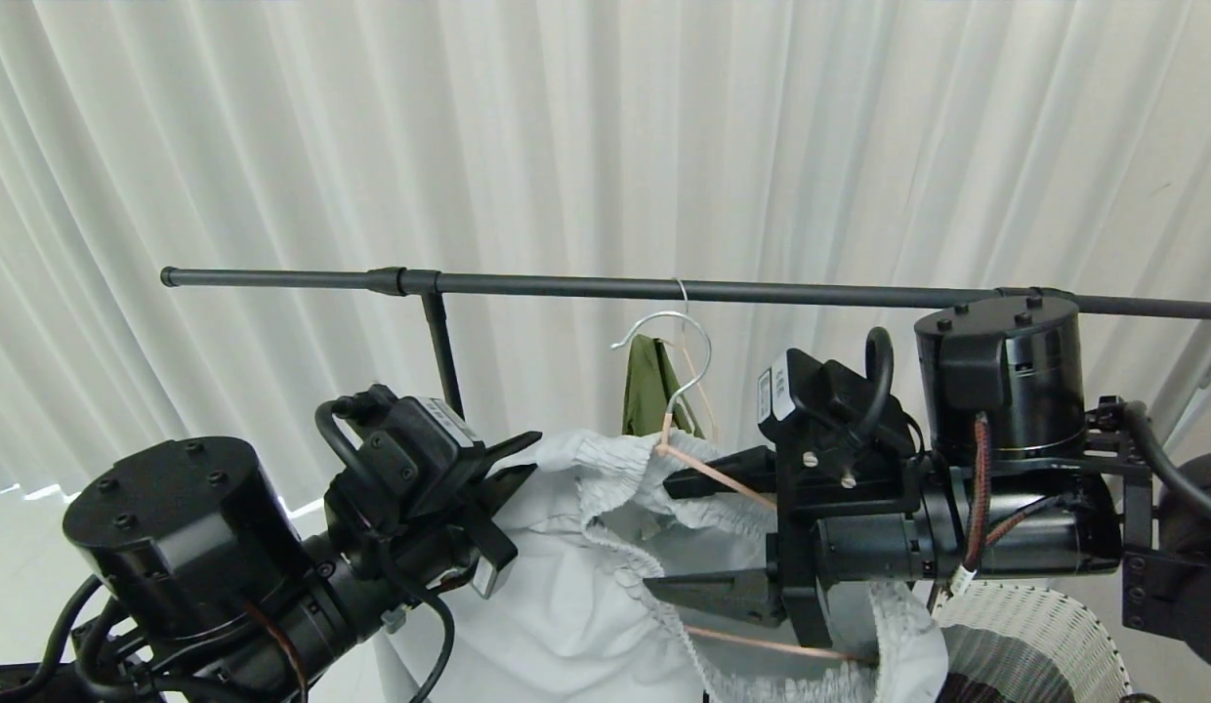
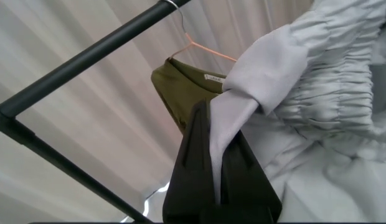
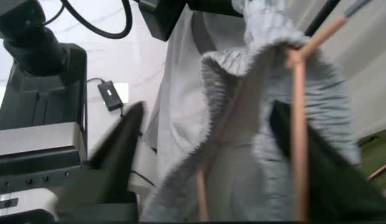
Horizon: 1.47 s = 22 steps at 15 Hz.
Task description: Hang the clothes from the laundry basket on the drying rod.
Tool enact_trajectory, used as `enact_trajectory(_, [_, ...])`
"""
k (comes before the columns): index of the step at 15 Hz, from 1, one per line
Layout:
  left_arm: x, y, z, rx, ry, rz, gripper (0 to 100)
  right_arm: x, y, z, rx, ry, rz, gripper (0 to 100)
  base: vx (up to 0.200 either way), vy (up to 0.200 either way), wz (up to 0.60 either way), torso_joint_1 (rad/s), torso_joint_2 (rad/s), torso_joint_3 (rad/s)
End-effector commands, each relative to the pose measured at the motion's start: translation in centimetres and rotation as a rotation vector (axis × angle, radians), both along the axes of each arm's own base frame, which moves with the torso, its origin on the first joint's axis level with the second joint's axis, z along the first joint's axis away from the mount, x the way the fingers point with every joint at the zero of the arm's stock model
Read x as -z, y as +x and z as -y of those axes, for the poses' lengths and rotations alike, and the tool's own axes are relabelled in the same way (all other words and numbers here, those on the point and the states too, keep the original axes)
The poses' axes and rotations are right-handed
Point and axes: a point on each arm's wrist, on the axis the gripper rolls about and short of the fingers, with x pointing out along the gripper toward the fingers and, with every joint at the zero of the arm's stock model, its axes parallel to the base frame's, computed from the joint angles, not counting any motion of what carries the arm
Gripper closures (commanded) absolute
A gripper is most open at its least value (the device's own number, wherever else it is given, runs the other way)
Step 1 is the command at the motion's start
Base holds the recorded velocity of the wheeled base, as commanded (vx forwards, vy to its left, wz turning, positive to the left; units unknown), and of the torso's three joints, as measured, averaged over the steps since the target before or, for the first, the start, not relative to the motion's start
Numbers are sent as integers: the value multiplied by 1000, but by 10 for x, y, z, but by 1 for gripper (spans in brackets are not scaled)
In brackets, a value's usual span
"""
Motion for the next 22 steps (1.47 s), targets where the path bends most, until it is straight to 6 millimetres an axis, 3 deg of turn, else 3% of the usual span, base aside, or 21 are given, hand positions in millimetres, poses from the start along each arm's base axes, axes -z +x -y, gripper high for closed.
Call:
enact_trajectory(1, [0,0,0,0,-2,2,100,1,-1,-1,-6,-3,-3,100,0,0,0,0,0,0])
enact_trajectory(10, [0,-2,0,10,-16,20,100,1,0,0,8,0,-13,100,0,0,0,0,0,0])
enact_trajectory(11, [1,-3,-1,19,-18,24,0,0,0,1,12,4,-22,100,0,0,0,0,0,0])
enact_trajectory(16, [9,-9,-14,-9,-15,0,0,-8,-3,5,42,68,-70,100,0,0,0,0,0,0])
enact_trajectory(22, [20,-28,-42,-75,-98,-29,0,-16,4,28,188,117,-41,100,0,0,0,0,0,0])
